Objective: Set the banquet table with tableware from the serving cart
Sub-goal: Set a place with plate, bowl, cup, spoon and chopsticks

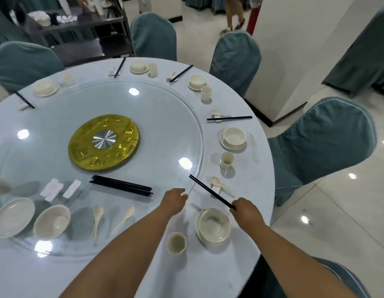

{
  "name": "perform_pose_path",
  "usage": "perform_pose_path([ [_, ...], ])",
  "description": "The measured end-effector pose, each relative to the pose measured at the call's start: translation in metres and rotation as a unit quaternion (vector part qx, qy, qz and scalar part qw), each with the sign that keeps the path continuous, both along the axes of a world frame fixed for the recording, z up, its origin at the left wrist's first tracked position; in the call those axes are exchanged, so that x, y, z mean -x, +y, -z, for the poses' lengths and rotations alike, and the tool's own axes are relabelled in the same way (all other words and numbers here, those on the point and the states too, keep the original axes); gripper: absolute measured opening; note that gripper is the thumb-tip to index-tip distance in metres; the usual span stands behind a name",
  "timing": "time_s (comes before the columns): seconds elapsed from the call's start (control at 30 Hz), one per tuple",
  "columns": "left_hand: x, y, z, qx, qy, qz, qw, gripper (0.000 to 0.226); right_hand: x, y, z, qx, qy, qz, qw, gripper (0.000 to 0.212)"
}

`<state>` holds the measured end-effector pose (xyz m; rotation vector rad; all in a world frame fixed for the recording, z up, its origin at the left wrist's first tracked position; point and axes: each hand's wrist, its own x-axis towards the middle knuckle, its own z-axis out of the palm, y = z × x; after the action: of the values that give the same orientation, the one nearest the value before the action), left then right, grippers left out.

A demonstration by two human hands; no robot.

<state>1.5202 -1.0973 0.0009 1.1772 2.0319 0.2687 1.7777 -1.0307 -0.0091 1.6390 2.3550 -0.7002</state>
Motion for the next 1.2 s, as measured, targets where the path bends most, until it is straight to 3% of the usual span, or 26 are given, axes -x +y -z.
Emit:
perform_pose_path([
  [0.1, 0.020, 0.006, 0.024, 0.061, 0.137, 0.149, 0.977, 0.049, -0.022, 0.012, 0.019, 0.011, -0.035, 0.005, 0.999, 0.025],
  [0.27, 0.026, 0.006, 0.048, 0.177, 0.231, 0.225, 0.930, 0.059, -0.044, 0.030, 0.046, 0.023, -0.073, 0.019, 0.997, 0.025],
  [0.4, 0.023, -0.002, 0.063, 0.200, 0.274, 0.247, 0.908, 0.066, -0.050, 0.040, 0.063, 0.034, -0.103, 0.008, 0.994, 0.019],
  [0.6, 0.023, 0.011, 0.059, 0.236, 0.250, 0.236, 0.909, 0.064, -0.048, 0.040, 0.073, 0.027, -0.139, 0.018, 0.990, 0.020],
  [0.97, 0.023, 0.011, 0.065, 0.210, 0.269, 0.260, 0.903, 0.067, -0.046, 0.032, 0.081, -0.004, -0.137, 0.034, 0.990, 0.019],
  [1.2, 0.031, 0.010, 0.042, 0.197, 0.214, 0.233, 0.928, 0.060, -0.044, 0.019, 0.069, -0.017, -0.123, 0.020, 0.992, 0.018],
])
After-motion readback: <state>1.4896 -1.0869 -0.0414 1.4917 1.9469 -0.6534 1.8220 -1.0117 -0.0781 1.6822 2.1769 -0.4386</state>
